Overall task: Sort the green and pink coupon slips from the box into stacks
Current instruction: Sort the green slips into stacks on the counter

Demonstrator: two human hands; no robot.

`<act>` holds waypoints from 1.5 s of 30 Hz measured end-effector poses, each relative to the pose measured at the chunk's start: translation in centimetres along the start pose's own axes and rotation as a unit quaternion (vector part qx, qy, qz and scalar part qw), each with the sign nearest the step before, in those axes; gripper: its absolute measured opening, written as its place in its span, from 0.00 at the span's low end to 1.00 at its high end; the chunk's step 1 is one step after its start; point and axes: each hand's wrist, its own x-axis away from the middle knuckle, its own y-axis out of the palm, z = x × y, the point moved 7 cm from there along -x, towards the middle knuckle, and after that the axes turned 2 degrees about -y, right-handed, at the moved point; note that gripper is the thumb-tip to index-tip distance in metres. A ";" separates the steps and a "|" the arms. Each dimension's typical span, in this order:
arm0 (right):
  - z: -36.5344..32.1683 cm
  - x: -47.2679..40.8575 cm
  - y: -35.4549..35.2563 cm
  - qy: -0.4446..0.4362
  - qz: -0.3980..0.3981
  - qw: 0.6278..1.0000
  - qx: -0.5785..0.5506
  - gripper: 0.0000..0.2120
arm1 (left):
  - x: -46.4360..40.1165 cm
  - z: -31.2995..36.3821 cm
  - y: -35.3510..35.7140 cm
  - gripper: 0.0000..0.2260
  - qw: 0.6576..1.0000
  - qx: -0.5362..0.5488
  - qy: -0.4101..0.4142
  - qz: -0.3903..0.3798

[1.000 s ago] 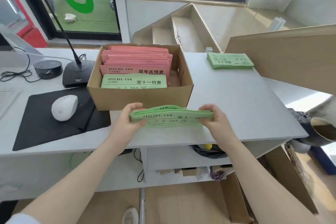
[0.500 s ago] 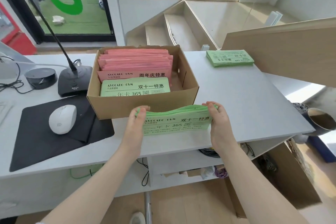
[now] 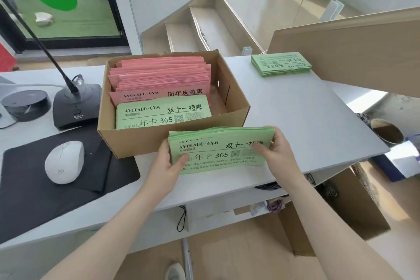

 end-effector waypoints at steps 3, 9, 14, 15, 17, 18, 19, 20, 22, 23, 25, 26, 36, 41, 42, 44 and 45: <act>-0.8 0.2 -0.8 -0.034 0.038 0.999 -0.015 0.14 | 0.2 0.8 0.4 0.16 0.999 0.003 0.034 -0.006; 0.5 0.9 -2.4 0.026 0.053 0.997 0.055 0.20 | -0.7 0.5 1.9 0.13 0.992 -0.098 0.066 -0.054; -1.6 1.2 -5.1 0.019 0.074 0.980 0.184 0.21 | -0.7 3.3 2.6 0.15 0.973 -0.148 0.166 -0.069; -1.8 1.2 -5.7 0.030 0.068 0.967 0.242 0.20 | -0.8 4.3 3.0 0.15 0.965 -0.159 0.193 -0.076; -2.5 1.1 -7.0 0.031 0.076 0.934 0.348 0.21 | -1.2 6.4 4.1 0.14 0.953 -0.171 0.238 -0.082; -3.1 1.2 -7.4 0.016 0.084 0.921 0.380 0.24 | -1.3 7.4 4.8 0.15 0.948 -0.172 0.255 -0.086; -4.1 1.2 -7.5 -0.012 0.086 0.914 0.396 0.26 | -1.5 8.4 5.7 0.15 0.942 -0.179 0.270 -0.088; -5.3 1.2 -7.3 -0.050 0.082 0.913 0.397 0.27 | -1.6 9.3 6.6 0.15 0.935 -0.191 0.285 -0.090; -7.4 1.0 -6.7 -0.123 0.047 0.916 0.379 0.27 | -1.8 10.9 8.8 0.17 0.919 -0.222 0.310 -0.096; -8.2 0.8 -6.5 -0.147 0.023 0.918 0.368 0.26 | -2.0 11.6 10.0 0.18 0.912 -0.236 0.319 -0.102; -8.7 -0.3 -6.9 -0.158 -0.026 0.924 0.347 0.20 | -2.7 13.0 12.5 0.18 0.901 -0.254 0.333 -0.111; -8.7 -1.0 -7.4 -0.158 -0.042 0.926 0.341 0.15 | -3.2 13.7 13.7 0.18 0.899 -0.257 0.337 -0.111; -6.4 -9.8 -17.9 -0.062 0.037 0.994 -0.077 0.11 | -12.0 13.3 22.6 0.06 0.978 0.132 0.005 -0.159; -0.8 -15.1 -21.3 0.069 0.157 0.948 -0.267 0.08 | -14.4 9.3 26.3 0.12 0.984 -0.041 -0.028 -0.171; 1.0 -15.9 -21.5 0.110 0.168 0.934 -0.294 0.10 | -14.9 8.7 26.5 0.12 0.986 -0.038 -0.049 -0.154; 4.3 -16.9 -21.5 0.182 0.174 0.906 -0.339 0.12 | -16.4 7.2 26.6 0.12 0.991 -0.011 -0.088 -0.102; 5.7 -17.3 -21.4 0.210 0.172 0.896 -0.351 0.12 | -17.2 6.5 26.4 0.12 0.992 0.009 -0.108 -0.064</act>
